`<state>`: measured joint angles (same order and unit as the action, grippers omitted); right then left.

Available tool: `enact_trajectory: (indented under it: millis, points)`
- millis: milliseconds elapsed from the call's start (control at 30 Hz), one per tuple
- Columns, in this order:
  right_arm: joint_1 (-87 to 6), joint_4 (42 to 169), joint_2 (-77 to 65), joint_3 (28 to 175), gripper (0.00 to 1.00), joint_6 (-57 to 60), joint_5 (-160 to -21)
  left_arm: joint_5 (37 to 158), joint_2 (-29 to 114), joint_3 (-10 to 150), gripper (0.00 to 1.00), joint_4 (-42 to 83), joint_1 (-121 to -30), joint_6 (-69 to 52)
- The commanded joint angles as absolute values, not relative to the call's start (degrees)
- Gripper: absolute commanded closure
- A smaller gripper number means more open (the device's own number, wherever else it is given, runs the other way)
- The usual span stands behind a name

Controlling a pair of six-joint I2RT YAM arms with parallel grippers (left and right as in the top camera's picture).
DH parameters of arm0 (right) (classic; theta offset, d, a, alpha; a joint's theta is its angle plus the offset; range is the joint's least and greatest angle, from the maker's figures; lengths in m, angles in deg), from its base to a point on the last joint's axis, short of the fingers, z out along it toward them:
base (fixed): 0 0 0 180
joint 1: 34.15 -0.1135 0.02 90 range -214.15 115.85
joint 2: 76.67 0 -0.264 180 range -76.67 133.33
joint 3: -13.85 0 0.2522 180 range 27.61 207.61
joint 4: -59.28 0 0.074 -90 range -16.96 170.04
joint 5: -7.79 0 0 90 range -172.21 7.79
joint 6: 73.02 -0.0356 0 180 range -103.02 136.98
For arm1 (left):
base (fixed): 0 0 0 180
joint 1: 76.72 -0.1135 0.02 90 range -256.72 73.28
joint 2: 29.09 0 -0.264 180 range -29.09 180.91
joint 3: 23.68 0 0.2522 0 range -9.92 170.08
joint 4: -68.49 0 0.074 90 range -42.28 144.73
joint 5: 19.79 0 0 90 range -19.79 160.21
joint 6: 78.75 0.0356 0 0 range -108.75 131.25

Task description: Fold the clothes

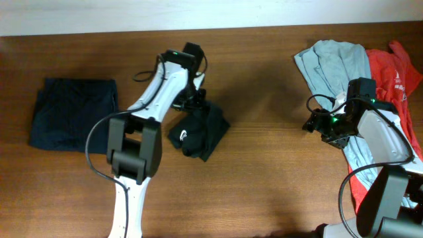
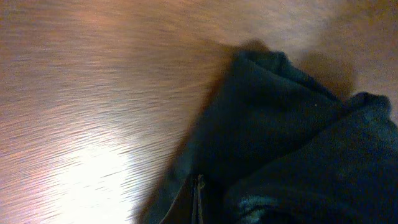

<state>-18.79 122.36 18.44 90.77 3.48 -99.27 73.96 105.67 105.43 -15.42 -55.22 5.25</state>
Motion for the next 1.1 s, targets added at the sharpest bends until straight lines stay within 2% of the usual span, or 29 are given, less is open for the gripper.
enact_trajectory:
  millis: [0, 100, 667, 1067]
  points:
    - [-18.7, 122.3, 18.3, 91.0, 0.26, 3.4, -99.8, 78.5, 105.4, 106.1, 1.0, -15.3, -52.3, 6.6]
    - [-18.7, 122.2, 18.3, 91.0, 0.26, 3.4, -99.8, 82.5, 105.1, 107.3, 0.99, -16.1, -50.2, 6.6]
    - [-18.7, 121.7, 18.3, 91.0, 0.26, 3.4, -99.8, 81.1, 104.9, 112.4, 1.0, -24.7, -45.3, 7.1]
    - [-18.7, 121.7, 18.3, 91.0, 0.26, 3.4, -99.8, 81.1, 104.9, 112.3, 0.99, -32.0, -32.4, 7.0]
